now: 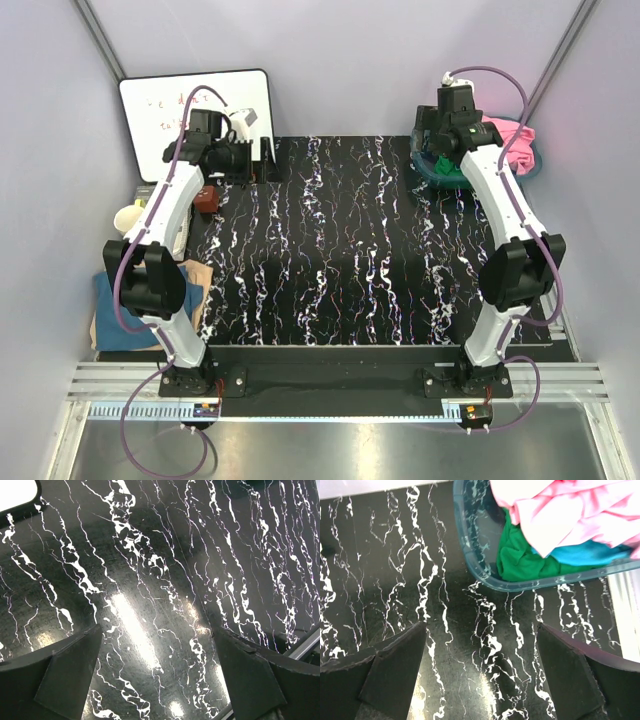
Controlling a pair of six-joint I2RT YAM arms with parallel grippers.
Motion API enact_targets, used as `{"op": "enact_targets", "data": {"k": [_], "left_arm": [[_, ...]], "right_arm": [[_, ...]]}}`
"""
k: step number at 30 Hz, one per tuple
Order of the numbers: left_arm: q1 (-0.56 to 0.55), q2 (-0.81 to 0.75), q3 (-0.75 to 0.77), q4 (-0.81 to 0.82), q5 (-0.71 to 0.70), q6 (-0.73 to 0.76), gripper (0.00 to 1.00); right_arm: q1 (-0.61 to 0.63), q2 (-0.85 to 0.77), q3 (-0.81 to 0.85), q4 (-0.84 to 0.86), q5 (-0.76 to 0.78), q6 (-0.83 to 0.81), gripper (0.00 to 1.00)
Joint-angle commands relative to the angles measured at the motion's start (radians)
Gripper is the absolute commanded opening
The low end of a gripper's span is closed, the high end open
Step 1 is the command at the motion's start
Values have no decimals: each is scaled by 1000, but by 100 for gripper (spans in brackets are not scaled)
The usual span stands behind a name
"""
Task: Fold and stack the t-shirts
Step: Grab the tshirt from the pile
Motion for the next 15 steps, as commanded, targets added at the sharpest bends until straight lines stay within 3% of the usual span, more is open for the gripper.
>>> {"op": "enact_targets", "data": {"k": [1,4,9,12,15], "left_arm": [[3,-39,62,-18,-43,-7,99],[6,-12,83,-30,-156,-146,99],[12,-18,57,-52,-250,-214,99],[38,-21,53,-65,-133,-110,99],[64,-9,42,-56,-93,-126,99]], "right_arm": [[-1,17,53,-6,-45,8,100],[-1,18,65,-14,-68,4,100],[-4,34,106,-17,-53,-12,100],[-15,55,146,-17,-81,8,100],[-36,81,198,-23,-108,83,100]]}}
